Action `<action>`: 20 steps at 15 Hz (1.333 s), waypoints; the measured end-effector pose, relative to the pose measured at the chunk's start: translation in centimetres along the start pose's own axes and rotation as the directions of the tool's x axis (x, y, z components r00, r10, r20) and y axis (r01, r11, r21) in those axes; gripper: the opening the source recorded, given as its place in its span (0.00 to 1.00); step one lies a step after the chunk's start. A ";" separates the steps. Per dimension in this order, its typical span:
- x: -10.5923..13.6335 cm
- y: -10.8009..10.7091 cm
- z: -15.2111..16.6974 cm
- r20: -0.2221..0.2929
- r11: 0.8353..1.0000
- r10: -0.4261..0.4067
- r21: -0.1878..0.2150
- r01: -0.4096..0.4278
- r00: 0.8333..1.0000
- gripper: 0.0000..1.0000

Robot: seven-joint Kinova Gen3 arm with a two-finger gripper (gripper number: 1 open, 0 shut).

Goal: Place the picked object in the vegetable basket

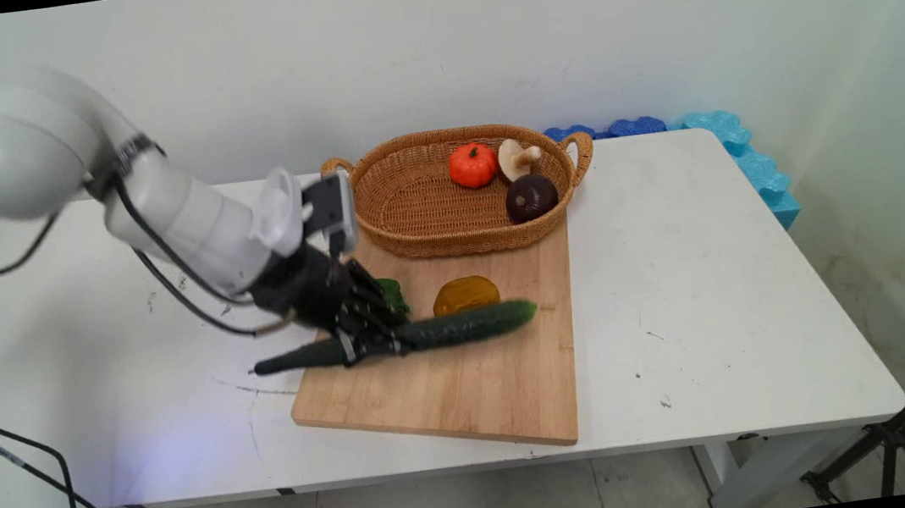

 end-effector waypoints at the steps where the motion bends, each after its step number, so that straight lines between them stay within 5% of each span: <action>1: 0.4 -0.2 -0.7 -0.003 1.000 -0.007 0.001 0.007 1.000 0.00; 10: 5.8 -6.0 -7.0 -0.052 0.989 -0.139 0.053 0.141 0.989 0.00; 20: 9.7 -14.2 -6.0 -0.050 0.932 -0.304 0.189 0.308 0.951 0.00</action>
